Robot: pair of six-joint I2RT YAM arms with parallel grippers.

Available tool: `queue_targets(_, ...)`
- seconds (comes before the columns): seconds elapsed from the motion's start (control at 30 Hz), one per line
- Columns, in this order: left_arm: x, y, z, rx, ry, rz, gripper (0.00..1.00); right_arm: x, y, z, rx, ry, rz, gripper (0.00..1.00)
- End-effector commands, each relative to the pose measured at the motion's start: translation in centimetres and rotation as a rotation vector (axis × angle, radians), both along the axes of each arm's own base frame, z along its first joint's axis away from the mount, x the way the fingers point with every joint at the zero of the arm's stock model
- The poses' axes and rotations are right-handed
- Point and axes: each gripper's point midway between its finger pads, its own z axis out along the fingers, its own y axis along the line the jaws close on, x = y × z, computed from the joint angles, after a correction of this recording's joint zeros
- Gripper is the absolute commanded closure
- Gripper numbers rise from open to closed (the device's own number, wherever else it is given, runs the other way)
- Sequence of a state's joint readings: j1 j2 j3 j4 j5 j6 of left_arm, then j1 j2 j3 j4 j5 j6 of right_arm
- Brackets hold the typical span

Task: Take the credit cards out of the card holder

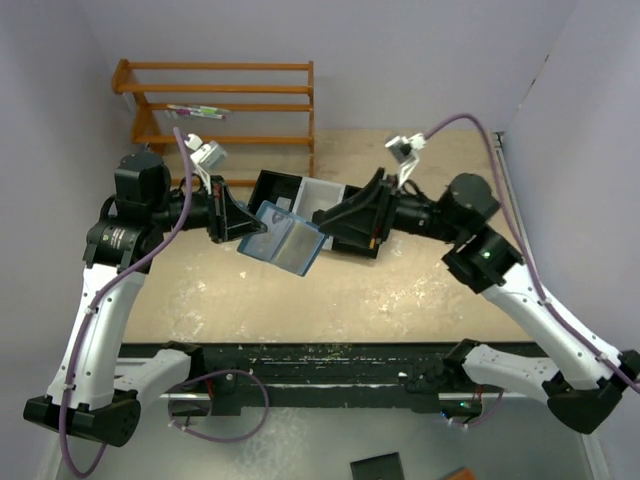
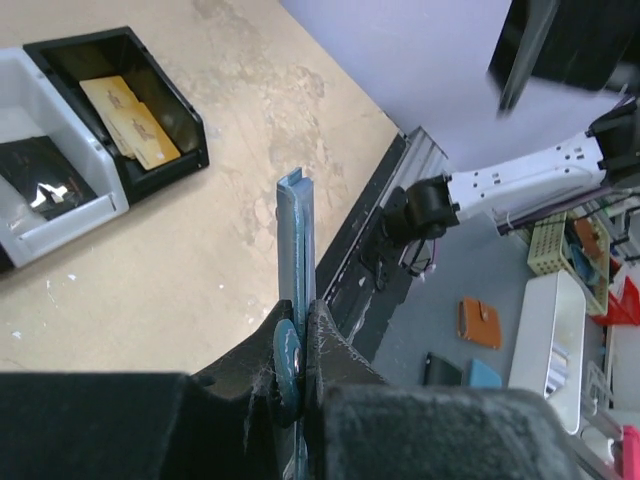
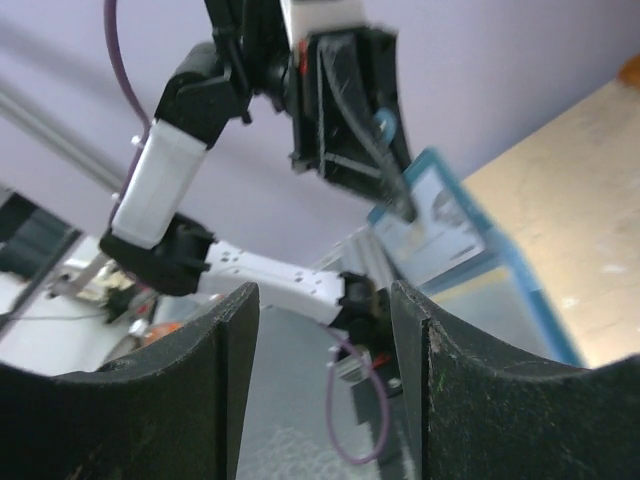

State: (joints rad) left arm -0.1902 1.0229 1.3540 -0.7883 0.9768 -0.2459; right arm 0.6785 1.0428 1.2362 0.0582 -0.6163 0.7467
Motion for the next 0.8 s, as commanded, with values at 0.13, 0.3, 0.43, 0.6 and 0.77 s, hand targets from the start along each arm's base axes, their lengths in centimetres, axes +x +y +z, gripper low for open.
queue_targets(0.13, 0.8, -0.5, 4.4, -0.121, -0.073, 0.019, 1.00, -2.3, 5.3, -1.3, 0.155, 0.116, 0.172, 0.46)
queue_targets(0.3, 0.1, -1.0, 5.5, -0.175, -0.049, -0.025, 1.00, -2.4, 5.8, -1.7, 0.204, 0.130, 0.209, 0.48)
queue_targets(0.43, -0.2, -1.3, 5.7, -0.218, 0.008, -0.057, 1.00, -2.2, 6.0, -2.9, 0.214, 0.150, 0.215, 0.49)
queue_targets(0.6, -0.6, -1.5, 6.5, -0.283, 0.055, -0.099, 1.00, -1.8, 6.4, -3.4, 0.235, 0.165, 0.212, 0.52)
queue_targets(0.77, -1.0, -1.5, 7.2, -0.293, 0.046, -0.108, 1.00, -1.7, 6.5, -4.3, 0.219, 0.191, 0.212, 0.53)
